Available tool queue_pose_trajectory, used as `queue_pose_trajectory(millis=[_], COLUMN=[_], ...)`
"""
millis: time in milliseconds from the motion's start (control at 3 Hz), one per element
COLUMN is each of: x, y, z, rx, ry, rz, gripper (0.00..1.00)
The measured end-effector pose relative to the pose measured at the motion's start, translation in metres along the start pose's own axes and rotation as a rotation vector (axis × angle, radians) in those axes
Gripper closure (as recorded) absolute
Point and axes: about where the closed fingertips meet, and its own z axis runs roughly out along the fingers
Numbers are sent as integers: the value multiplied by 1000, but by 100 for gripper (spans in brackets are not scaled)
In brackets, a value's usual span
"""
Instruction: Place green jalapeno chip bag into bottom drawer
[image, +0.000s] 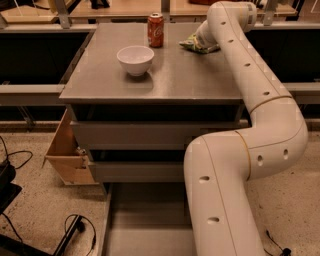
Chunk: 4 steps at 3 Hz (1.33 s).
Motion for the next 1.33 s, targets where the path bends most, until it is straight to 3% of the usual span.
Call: queue_pose_trajectory(millis=[333,667,1333], x=[0,0,0], y=[0,0,0], z=[0,0,0], rx=[0,0,0], ry=[0,0,0], rz=[0,0,0], gripper=[100,100,58])
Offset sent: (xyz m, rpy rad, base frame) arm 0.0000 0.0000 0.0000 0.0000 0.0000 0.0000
